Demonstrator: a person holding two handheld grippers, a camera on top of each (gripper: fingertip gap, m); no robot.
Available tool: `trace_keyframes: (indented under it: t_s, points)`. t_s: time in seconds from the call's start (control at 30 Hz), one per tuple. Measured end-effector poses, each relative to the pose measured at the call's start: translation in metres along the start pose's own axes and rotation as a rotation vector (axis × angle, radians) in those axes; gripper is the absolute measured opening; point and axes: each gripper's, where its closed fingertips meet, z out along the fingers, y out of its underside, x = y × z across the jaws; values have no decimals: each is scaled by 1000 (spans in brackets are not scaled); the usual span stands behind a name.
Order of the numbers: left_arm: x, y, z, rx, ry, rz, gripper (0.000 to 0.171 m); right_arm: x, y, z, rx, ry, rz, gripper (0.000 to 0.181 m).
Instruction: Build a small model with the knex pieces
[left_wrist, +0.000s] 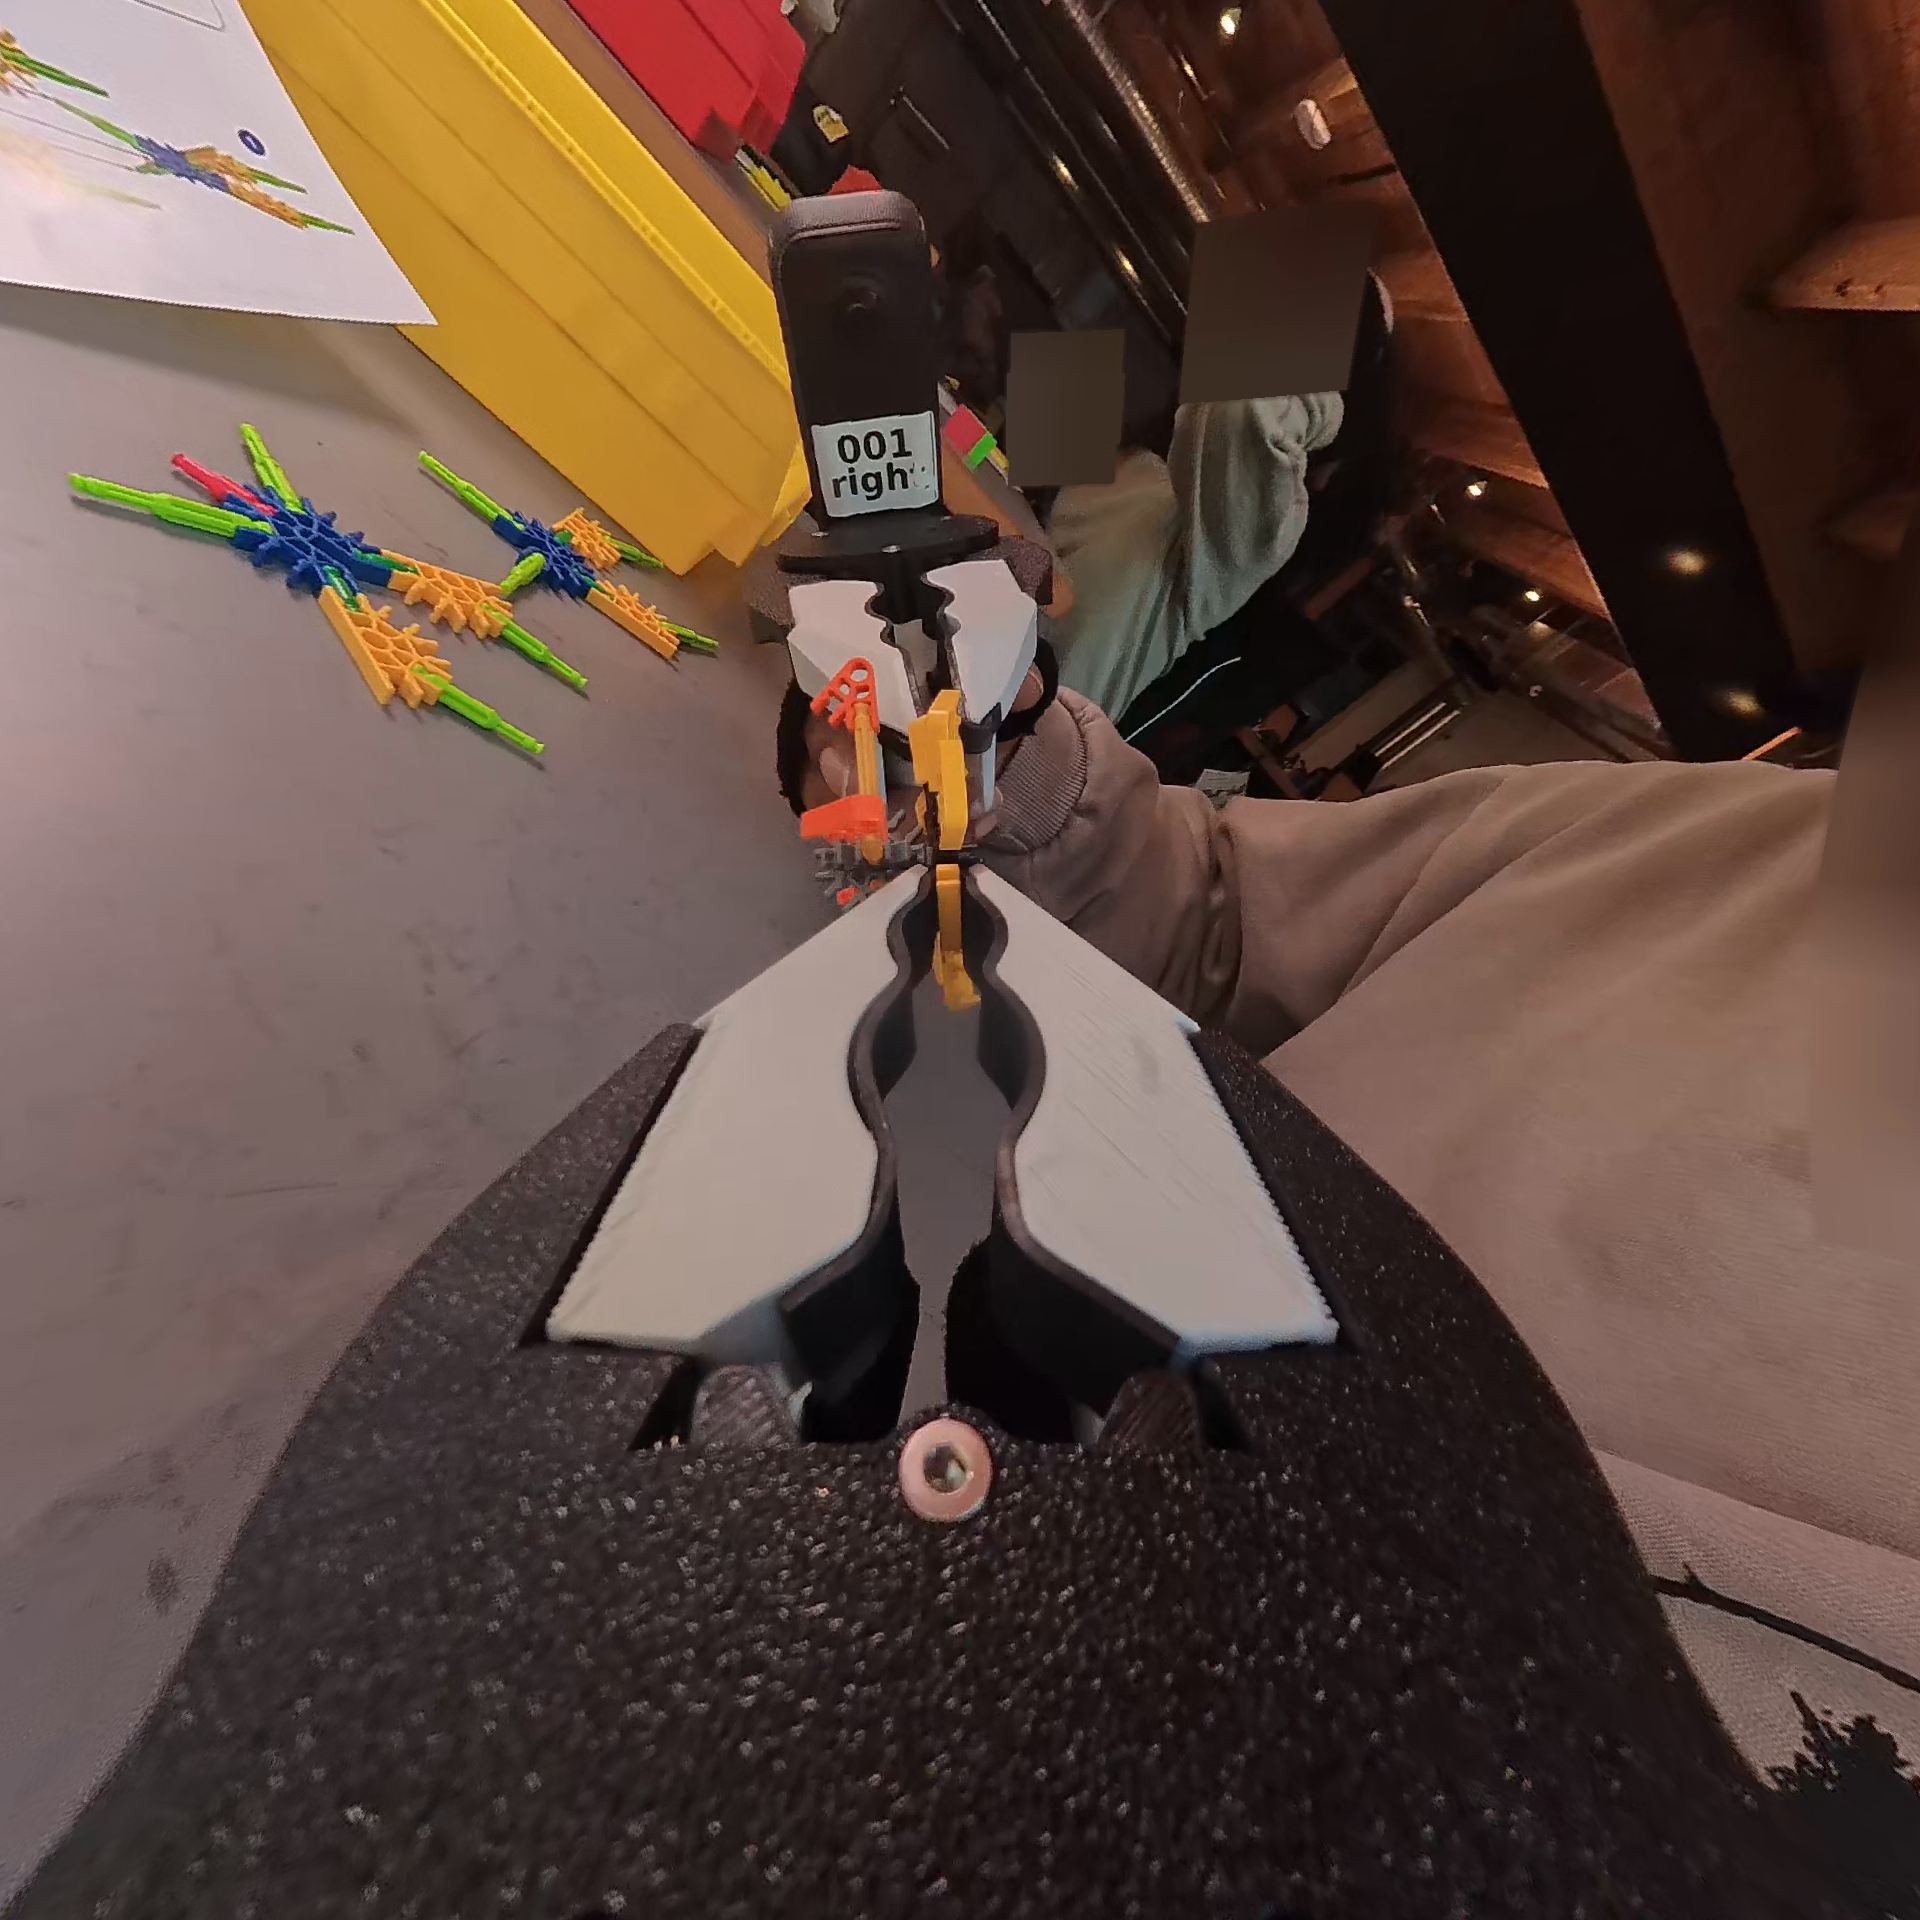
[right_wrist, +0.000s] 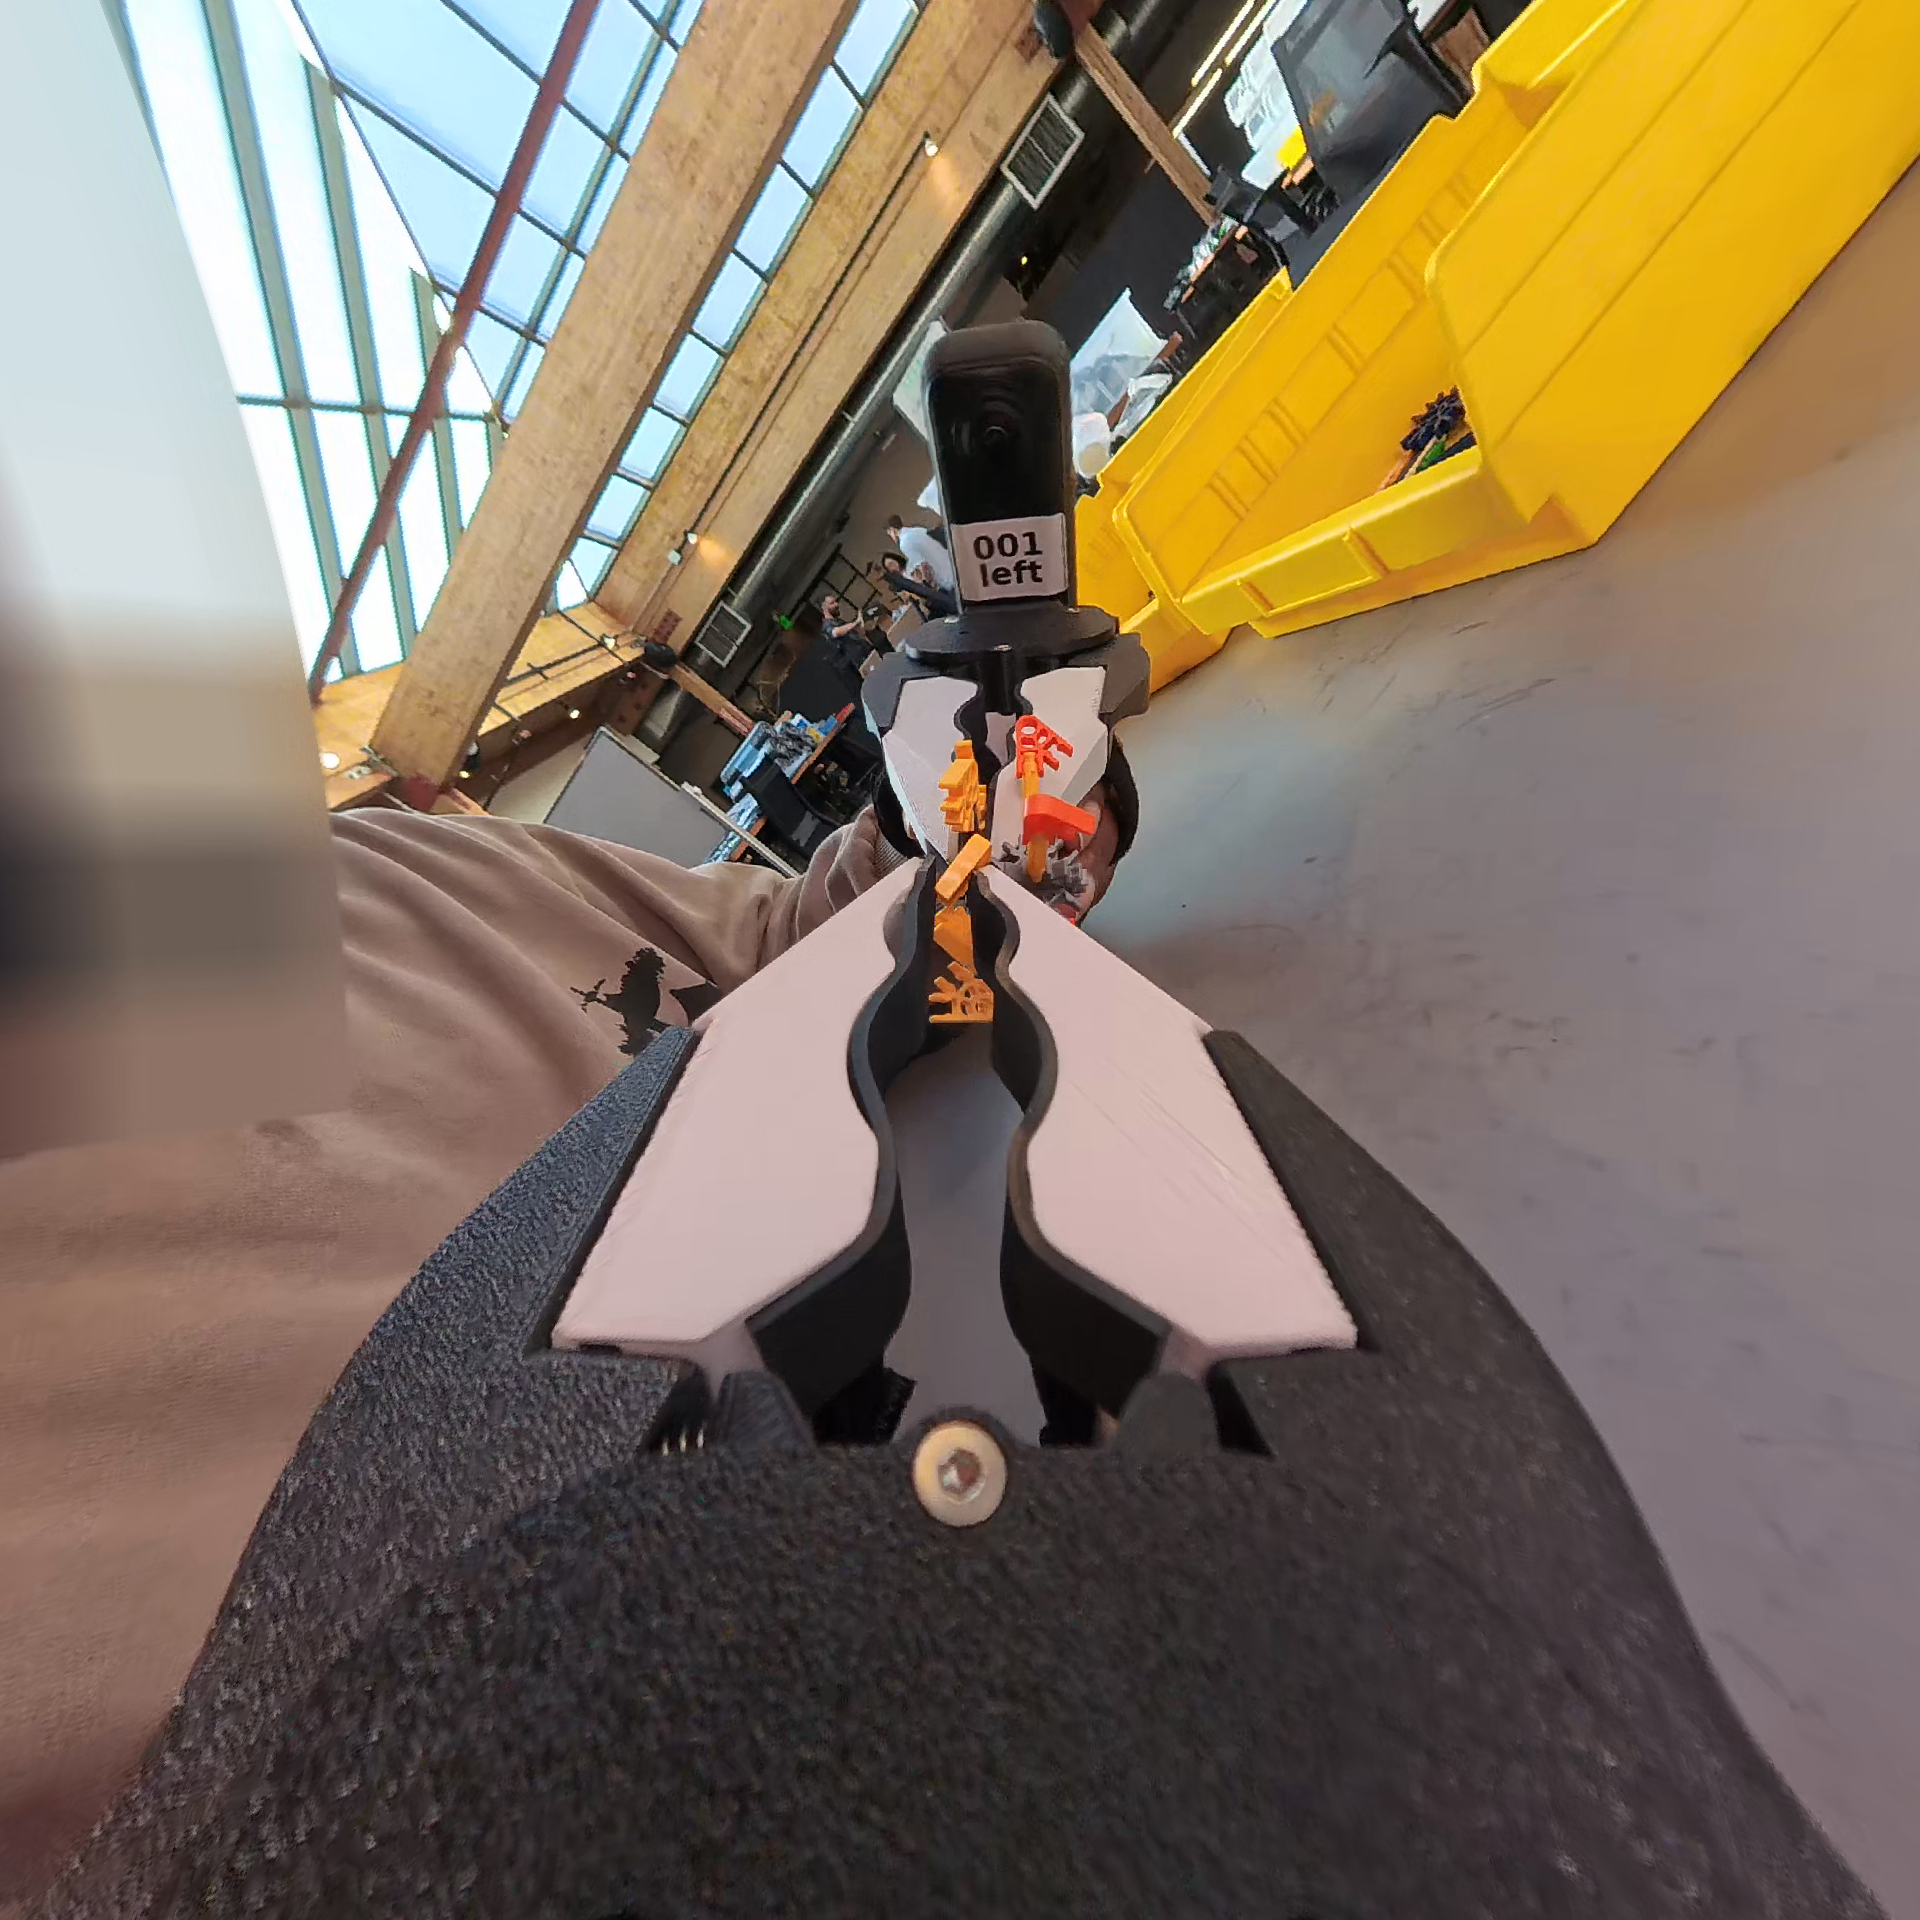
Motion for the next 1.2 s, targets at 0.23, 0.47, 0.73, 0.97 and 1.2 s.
trace_keyframes:
  t_s: [0.23,0.47,0.73,0.97,1.2]
  points:
    - [14,2,2,7,173,-169,3,-11,6,-1,-56,-22,-213,1]
    - [17,8,2,-19,234,-256,3,-17,12,0,-148,99,-668,2]
    - [15,9,3,-16,248,-261,2,-16,15,-1,-196,219,-892,4]
    - [12,11,4,-29,223,-241,3,-16,15,-2,-193,199,-857,6]
    - [13,9,4,-21,214,-216,3,-32,0,-10,-107,175,-851,9]
